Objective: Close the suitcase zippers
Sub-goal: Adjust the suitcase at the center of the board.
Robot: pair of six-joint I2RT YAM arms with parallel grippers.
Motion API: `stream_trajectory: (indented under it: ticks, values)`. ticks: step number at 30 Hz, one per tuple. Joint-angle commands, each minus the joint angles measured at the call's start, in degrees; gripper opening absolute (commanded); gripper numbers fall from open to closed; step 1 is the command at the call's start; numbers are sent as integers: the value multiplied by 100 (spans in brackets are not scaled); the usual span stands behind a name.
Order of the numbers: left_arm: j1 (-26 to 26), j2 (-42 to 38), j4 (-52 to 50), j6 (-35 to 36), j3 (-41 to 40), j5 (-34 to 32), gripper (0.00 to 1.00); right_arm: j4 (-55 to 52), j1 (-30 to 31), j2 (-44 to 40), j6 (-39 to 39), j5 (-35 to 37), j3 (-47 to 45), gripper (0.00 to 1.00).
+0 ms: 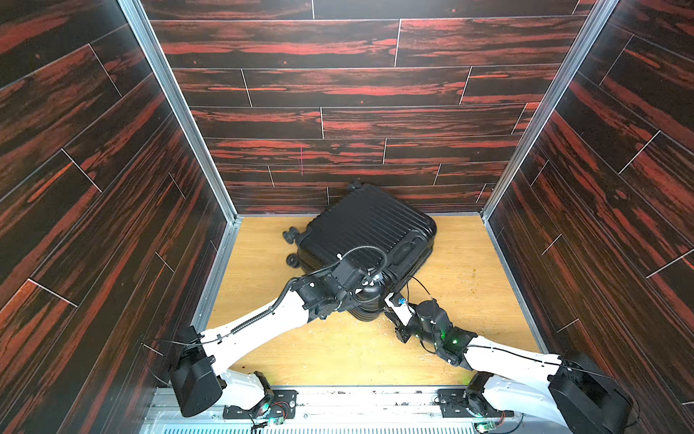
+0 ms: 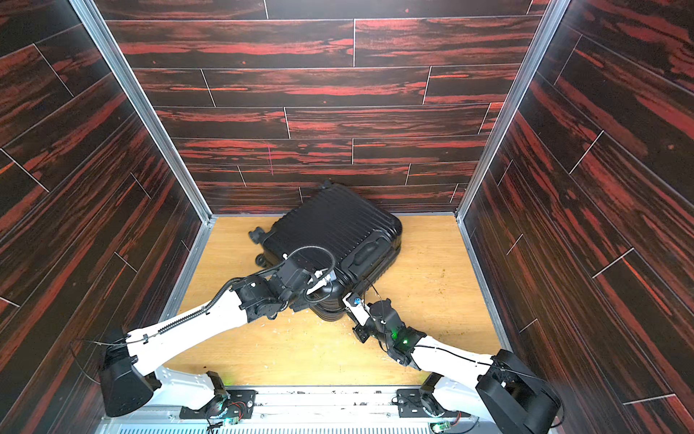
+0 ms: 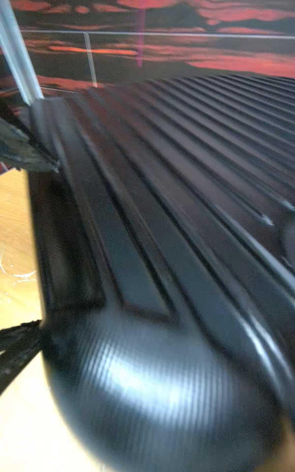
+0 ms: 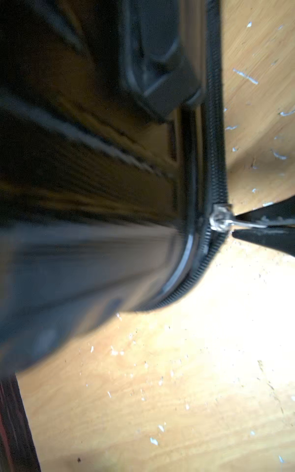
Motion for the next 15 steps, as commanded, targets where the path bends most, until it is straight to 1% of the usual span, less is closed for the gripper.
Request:
stream_trajectory:
  ticks: [1,3,5,8,11,13,14,15]
  values:
    - [164,152,1846,-429,217,-423,92,747,501,-143,-98,-1342,95,0]
    - [164,60,1822,-364,154,-341,92,662,501,-123,-27,-1027,79,0]
    - [164,-86,1752,-258,55,-41,92,609,494,-125,32,-839,58,0]
    - [164,-275,1269,118,0,875,94,661,442,-133,157,-776,-35,0]
    - [181,-432,783,500,-28,1595,96,609,405,-166,240,-568,-71,0]
    - [190,-496,502,740,-8,1835,99,532,387,-199,276,-324,-99,0]
    - [220,-515,426,745,51,1840,100,460,374,-208,295,-196,-92,0]
    - [292,-526,442,589,147,1783,100,361,363,-210,313,-41,-75,0]
